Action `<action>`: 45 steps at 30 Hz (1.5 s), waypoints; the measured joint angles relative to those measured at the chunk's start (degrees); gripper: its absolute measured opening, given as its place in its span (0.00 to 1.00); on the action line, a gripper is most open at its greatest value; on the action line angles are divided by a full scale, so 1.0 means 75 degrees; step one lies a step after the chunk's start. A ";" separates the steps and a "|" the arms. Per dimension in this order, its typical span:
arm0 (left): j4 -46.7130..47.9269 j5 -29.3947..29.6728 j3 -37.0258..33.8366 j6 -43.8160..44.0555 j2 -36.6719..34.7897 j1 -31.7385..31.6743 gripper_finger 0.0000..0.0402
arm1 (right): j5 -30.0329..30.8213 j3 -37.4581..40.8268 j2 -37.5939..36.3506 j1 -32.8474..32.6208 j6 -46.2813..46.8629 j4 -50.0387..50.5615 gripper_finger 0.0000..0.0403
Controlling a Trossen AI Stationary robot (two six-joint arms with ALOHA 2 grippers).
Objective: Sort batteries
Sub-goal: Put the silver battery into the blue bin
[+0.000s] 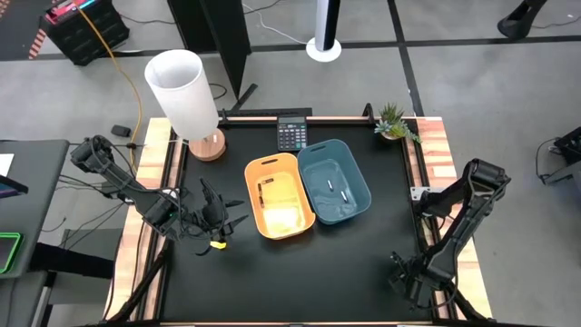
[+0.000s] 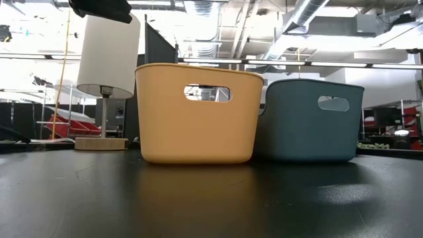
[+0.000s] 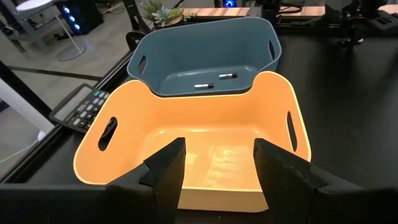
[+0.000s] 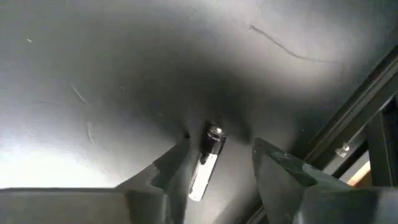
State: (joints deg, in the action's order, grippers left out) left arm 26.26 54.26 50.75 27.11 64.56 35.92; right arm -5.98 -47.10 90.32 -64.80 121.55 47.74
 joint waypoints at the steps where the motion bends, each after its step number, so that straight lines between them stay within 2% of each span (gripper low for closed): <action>1: 0.0000 0.0000 -0.0001 -0.0011 0.0001 0.0000 0.46 | -0.0038 0.0002 0.0003 0.0008 -0.0008 -0.0008 0.46; 7: -0.0002 0.0000 -0.0001 -0.0038 0.0000 0.0000 0.46 | -0.0111 0.0004 0.0006 0.0006 -0.0073 -0.0085 0.30; 11: 0.0000 0.0000 0.0000 -0.0042 0.0000 0.0000 0.46 | -0.0114 0.0004 0.0006 0.0003 -0.0152 -0.0160 0.23; 16: -0.0002 0.0000 0.0001 -0.0103 0.0000 0.0000 0.46 | -0.0113 0.0004 0.0052 0.0021 -0.0208 -0.0205 0.21; 23: -0.0001 0.0000 0.0001 -0.0134 0.0002 0.0000 0.46 | -0.0216 -0.0051 0.0634 0.0253 -0.0739 -0.0215 0.21; 29: 0.0000 0.0000 -0.0001 -0.0134 0.0002 0.0000 0.46 | -0.0216 -0.0040 0.0627 0.0416 -0.0945 -0.0155 0.21; 38: -0.0012 0.0000 0.0001 -0.0137 -0.0001 0.0000 0.46 | -0.0190 -0.0034 0.0627 0.0731 -0.1519 -0.0213 0.04; 41: -0.0009 0.0000 0.0000 -0.0134 -0.0001 -0.0003 0.46 | -0.0191 -0.0032 0.0627 0.0839 -0.1751 -0.0227 0.03; 45: -0.0006 0.0000 0.0001 -0.0137 0.0002 0.0000 0.46 | -0.0224 -0.0016 0.0627 0.0990 -0.2089 -0.0265 0.07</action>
State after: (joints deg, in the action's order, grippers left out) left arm 26.21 54.26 50.76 26.09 64.57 35.92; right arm -7.66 -47.22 95.02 -57.37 105.88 45.76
